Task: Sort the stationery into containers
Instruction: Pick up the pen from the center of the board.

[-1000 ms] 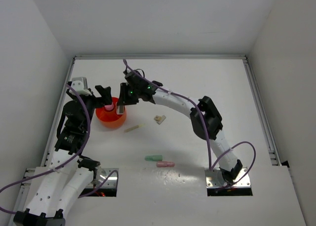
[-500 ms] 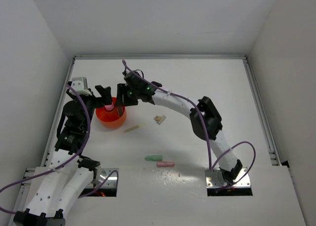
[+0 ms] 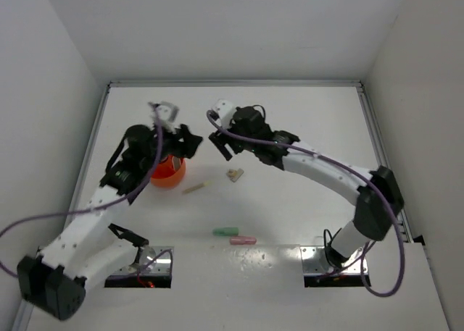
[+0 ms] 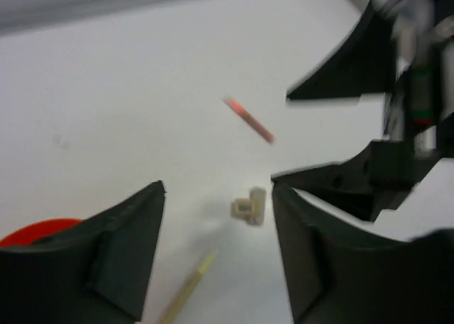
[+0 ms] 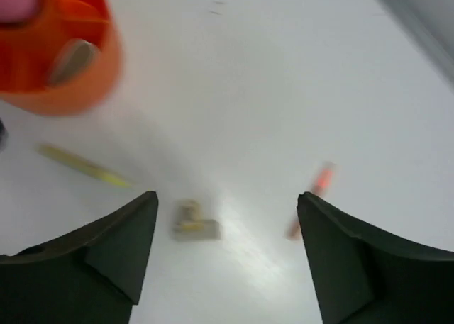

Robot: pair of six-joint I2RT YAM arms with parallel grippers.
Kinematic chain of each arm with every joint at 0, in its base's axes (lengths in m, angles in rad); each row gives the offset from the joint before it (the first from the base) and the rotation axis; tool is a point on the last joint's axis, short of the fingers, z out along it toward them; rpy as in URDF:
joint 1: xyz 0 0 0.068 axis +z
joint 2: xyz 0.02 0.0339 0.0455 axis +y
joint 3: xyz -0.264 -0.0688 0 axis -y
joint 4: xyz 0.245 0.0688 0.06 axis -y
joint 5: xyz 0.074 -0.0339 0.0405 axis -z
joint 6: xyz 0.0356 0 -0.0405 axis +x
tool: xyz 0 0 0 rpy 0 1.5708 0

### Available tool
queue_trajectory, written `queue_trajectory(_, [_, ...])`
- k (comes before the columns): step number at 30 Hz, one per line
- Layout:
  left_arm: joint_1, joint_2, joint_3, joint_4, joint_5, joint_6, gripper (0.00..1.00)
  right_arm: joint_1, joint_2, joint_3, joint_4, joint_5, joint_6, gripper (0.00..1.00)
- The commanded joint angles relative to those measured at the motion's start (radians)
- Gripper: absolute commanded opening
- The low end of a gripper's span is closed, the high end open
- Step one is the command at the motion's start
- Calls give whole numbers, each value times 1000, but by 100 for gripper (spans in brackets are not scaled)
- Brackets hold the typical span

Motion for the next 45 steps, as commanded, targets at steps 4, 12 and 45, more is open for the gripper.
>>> queue_trajectory(4, [-248,378,197,-209,-15,26,78,-116,-253,-320,76,212,-404,0])
queue_trajectory(12, [-362,535,247,-428,-263,55,61,-176,-559,-516,10,17,-320,73])
queue_trajectory(45, [-254,969,380,-499,-247,158,39,-246,-666,-583,38,-17,-289,46])
